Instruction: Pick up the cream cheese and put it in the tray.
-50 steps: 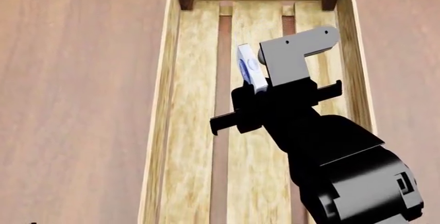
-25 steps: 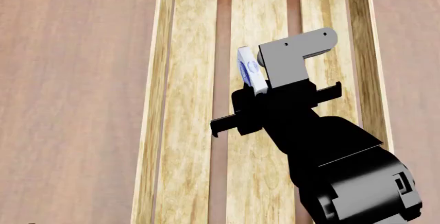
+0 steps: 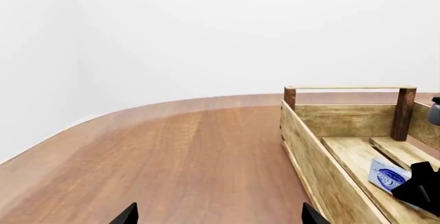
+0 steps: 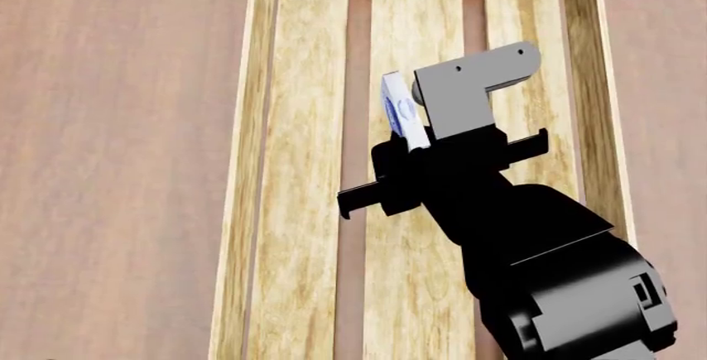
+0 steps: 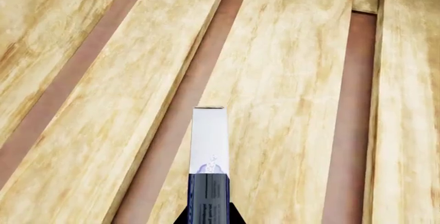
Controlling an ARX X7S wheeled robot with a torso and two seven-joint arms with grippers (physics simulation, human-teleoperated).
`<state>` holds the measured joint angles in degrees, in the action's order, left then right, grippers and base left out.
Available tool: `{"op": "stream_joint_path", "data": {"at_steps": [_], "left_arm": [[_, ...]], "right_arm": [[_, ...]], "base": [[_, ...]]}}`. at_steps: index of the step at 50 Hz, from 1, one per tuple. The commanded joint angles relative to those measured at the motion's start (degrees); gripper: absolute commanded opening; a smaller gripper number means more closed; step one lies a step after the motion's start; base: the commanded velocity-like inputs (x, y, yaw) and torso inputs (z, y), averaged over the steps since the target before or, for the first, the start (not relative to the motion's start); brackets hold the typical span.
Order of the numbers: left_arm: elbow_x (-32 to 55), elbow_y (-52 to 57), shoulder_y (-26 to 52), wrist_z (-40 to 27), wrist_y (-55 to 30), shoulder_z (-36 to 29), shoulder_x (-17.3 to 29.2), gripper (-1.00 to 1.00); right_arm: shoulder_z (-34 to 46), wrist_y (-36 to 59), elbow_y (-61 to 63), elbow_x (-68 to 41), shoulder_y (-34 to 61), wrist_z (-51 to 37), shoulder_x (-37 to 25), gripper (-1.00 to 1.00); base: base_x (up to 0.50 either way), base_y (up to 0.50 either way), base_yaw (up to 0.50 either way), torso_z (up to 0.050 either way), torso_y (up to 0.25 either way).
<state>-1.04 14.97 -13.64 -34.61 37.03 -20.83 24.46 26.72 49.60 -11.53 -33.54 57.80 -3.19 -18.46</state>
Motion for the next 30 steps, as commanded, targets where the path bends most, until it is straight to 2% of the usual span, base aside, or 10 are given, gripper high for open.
{"op": "stream_joint_path", "data": {"at_steps": [1,2,19,30], "left_arm": [[-0.1,0.21,-0.09,-0.12,0.02,-0.04,0.08,1.0],[-0.06,0.21,-0.09,-0.13,0.04,-0.04,0.1,1.0],[-0.05,0.18,0.05,-0.17,-0.11,-0.23,0.19,1.0],[-0.14,0.15,-0.08,-0.36,0.17,-0.16,0.3,1.0]], "right_arm": [[1.47,0.37,-0.46,1.34,0.3,-0.33,-0.03,-1.0],[2.06,0.58,-0.69,1.9,0.35,-0.73,0.03,1.0],[1.84,1.79,0.97,1.34,0.16,-1.56,-0.77,1.0],[0.62,5.23,9.03,-0.54,-1.25,-4.03,-2.82,1.0]], "base": [[0.0,0.0,0.0,0.0,0.0],[0.0,0.0,0.0,0.0,0.0],[0.0,0.0,0.0,0.0,-0.002],[0.0,0.0,0.0,-0.001,0.0]]}}
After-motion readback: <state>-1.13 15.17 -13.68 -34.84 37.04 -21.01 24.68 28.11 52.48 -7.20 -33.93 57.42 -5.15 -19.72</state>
